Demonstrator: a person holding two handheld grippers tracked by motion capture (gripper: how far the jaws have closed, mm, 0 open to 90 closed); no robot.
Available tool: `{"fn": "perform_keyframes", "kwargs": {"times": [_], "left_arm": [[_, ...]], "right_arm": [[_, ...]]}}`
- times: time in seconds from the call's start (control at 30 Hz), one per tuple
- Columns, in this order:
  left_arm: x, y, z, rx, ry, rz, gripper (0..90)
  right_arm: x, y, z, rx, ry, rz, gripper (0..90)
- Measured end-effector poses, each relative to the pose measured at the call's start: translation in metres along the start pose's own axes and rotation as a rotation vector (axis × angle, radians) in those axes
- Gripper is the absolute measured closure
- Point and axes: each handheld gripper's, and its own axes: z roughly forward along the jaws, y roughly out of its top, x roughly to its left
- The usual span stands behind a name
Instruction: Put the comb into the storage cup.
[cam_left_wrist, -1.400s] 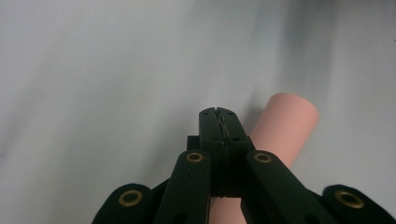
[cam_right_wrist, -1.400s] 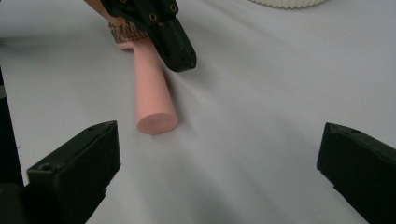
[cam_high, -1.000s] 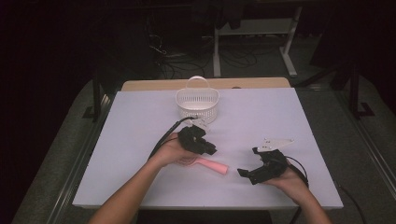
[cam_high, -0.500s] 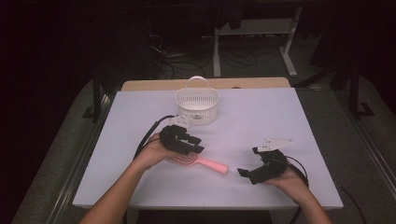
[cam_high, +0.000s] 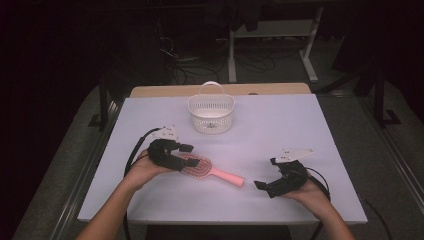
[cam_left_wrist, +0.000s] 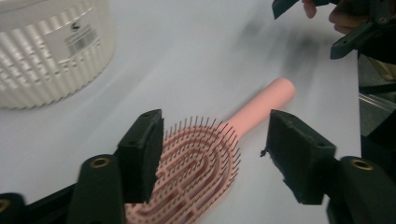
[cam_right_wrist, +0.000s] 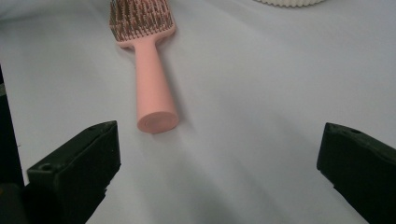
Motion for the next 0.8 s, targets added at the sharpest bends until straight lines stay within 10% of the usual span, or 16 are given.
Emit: {"fn": "perform_keyframes", "kwargs": {"times": [0.8], "left_arm": [[-0.006, -0.061, -0.029, -0.086, 0.117, -0.035, 0.2]], "right_arm": [[0.0, 0.0, 0.001, 0.0, -0.003, -0.001, 0.0]]}}
